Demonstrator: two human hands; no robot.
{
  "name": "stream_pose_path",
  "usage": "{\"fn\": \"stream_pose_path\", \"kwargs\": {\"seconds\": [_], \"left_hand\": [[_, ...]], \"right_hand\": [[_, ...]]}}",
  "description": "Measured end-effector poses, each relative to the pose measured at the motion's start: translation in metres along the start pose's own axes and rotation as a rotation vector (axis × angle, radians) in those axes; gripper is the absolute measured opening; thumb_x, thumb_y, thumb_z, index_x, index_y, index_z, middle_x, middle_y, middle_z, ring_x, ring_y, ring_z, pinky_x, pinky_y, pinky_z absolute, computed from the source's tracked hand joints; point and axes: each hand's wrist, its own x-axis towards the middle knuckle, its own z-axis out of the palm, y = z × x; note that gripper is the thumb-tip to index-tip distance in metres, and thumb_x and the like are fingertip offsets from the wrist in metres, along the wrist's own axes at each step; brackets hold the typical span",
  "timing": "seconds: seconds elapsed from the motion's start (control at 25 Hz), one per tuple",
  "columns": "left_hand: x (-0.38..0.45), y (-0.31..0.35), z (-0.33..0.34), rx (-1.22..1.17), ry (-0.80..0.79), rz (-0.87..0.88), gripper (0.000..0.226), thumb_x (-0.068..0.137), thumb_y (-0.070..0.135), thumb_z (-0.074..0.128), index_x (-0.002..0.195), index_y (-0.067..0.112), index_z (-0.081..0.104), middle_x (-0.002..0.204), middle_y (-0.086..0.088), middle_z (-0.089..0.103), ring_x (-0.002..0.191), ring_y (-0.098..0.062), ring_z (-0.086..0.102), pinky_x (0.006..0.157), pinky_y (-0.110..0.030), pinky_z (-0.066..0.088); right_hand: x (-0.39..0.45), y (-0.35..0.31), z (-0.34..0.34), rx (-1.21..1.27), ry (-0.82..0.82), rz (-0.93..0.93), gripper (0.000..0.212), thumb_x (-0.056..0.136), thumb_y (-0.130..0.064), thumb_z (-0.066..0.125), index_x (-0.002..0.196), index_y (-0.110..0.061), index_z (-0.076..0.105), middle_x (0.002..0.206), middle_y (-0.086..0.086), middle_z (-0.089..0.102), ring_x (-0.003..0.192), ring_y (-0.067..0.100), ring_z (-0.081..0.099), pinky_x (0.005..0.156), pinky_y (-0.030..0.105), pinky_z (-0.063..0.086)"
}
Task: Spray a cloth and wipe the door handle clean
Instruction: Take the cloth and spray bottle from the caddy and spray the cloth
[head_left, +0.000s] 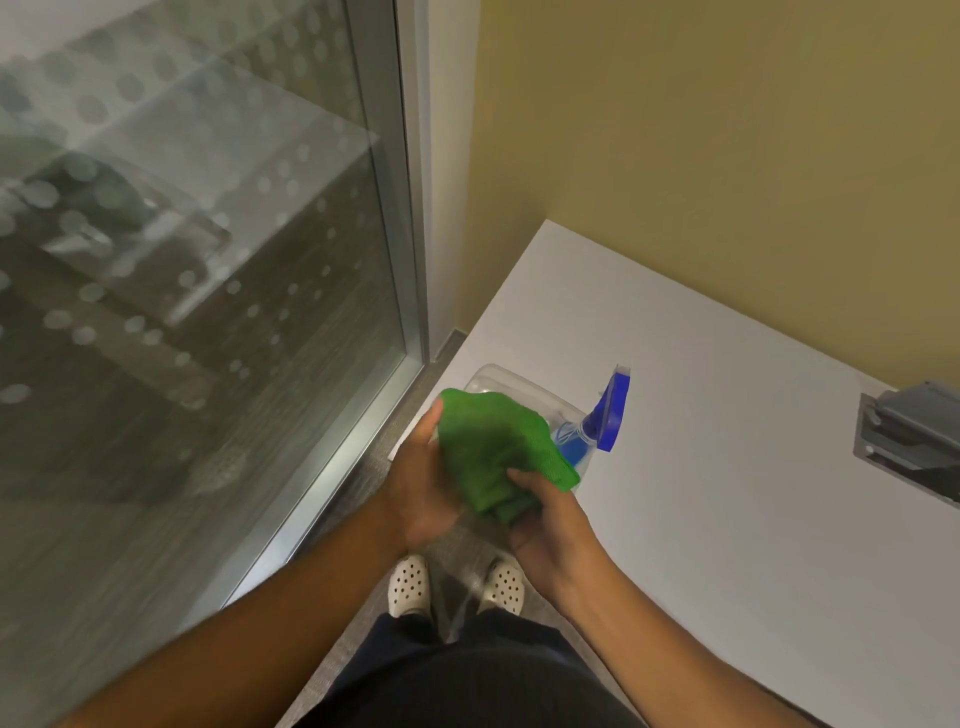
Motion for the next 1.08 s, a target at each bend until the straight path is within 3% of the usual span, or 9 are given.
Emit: {"fn": "stream_pose_path", "kwargs": {"seconds": [0.12,0.2,0.28,0.36,0.52,0.72,0.88,1.0,1.08], "left_hand": [[0.018,0.018,0.010,0.022,0.046,-0.037,0.052,0.108,0.047,0.047,0.120,0.009,0.081,0.124,-0.019,0.079,0.107,-0.030,0.079,0.084,-0.042,0.067],[0.030,0.028,0.008,0.040,0.084,-0.010,0.047,0.108,0.043,0.051,0.126,0.009,0.078,0.120,-0.016,0.080,0.102,-0.030,0.081,0.078,-0.041,0.068],[0.038,0.037,0.005,0.054,0.092,0.038,0.045,0.108,0.042,0.052,0.137,0.011,0.069,0.127,-0.016,0.078,0.110,-0.031,0.079,0.084,-0.043,0.065],[0.044,0.042,0.003,0.064,0.068,0.066,0.049,0.108,0.043,0.052,0.145,0.012,0.062,0.137,-0.017,0.073,0.122,-0.034,0.073,0.095,-0.048,0.059],[0.053,0.041,-0.002,0.067,0.028,0.098,0.056,0.106,0.048,0.055,0.148,0.011,0.059,0.140,-0.017,0.071,0.127,-0.033,0.071,0.095,-0.049,0.062],[0.064,0.041,0.004,0.043,-0.025,0.095,0.057,0.106,0.052,0.053,0.146,0.012,0.061,0.142,-0.017,0.070,0.129,-0.033,0.069,0.092,-0.048,0.065],[0.066,0.042,0.005,0.029,-0.044,0.099,0.059,0.105,0.054,0.053,0.142,0.010,0.065,0.139,-0.017,0.072,0.125,-0.032,0.072,0.088,-0.047,0.066],[0.068,0.044,0.007,0.065,-0.041,0.112,0.060,0.104,0.058,0.051,0.138,0.012,0.068,0.139,-0.016,0.072,0.124,-0.032,0.072,0.097,-0.049,0.061],[0.067,0.047,0.013,0.094,-0.056,0.132,0.061,0.104,0.060,0.049,0.137,0.013,0.070,0.140,-0.017,0.071,0.125,-0.032,0.072,0.104,-0.051,0.055]], "right_hand": [[-0.007,0.003,-0.012,-0.071,-0.050,-0.012,0.037,0.103,0.010,0.058,0.136,-0.005,0.062,0.134,0.028,0.069,0.129,0.049,0.064,0.115,0.073,0.044],[-0.012,0.004,-0.022,-0.201,-0.011,-0.053,0.031,0.103,0.007,0.063,0.132,-0.001,0.064,0.130,0.031,0.070,0.125,0.050,0.066,0.111,0.066,0.052],[-0.014,0.004,-0.036,-0.415,0.158,-0.191,0.028,0.100,0.002,0.071,0.123,-0.014,0.068,0.124,0.020,0.072,0.114,0.038,0.073,0.095,0.045,0.066],[-0.011,-0.006,-0.045,-0.679,0.312,-0.423,0.046,0.098,-0.001,0.078,0.132,-0.025,0.059,0.134,0.005,0.065,0.115,0.023,0.069,0.082,0.020,0.059],[0.018,-0.028,-0.043,-0.856,0.301,-0.654,0.079,0.095,-0.010,0.085,0.160,-0.018,0.041,0.147,-0.008,0.048,0.131,0.013,0.053,0.080,-0.002,0.049],[0.048,-0.048,-0.024,-0.794,0.271,-0.758,0.049,0.104,-0.014,0.075,0.144,-0.026,0.049,0.124,-0.008,0.065,0.104,-0.002,0.066,0.090,0.014,0.050],[0.054,-0.049,-0.024,-0.760,0.213,-0.805,0.045,0.107,-0.005,0.068,0.142,-0.025,0.047,0.110,-0.017,0.063,0.094,-0.011,0.065,0.079,0.005,0.052],[0.051,-0.060,-0.018,-0.757,0.186,-0.854,0.043,0.107,-0.002,0.069,0.147,-0.011,0.055,0.115,-0.023,0.065,0.090,-0.002,0.064,0.083,0.008,0.051],[0.046,-0.077,-0.009,-0.757,0.123,-0.902,0.032,0.106,-0.008,0.071,0.137,-0.014,0.064,0.109,-0.008,0.071,0.083,0.018,0.067,0.080,0.020,0.055]]}}
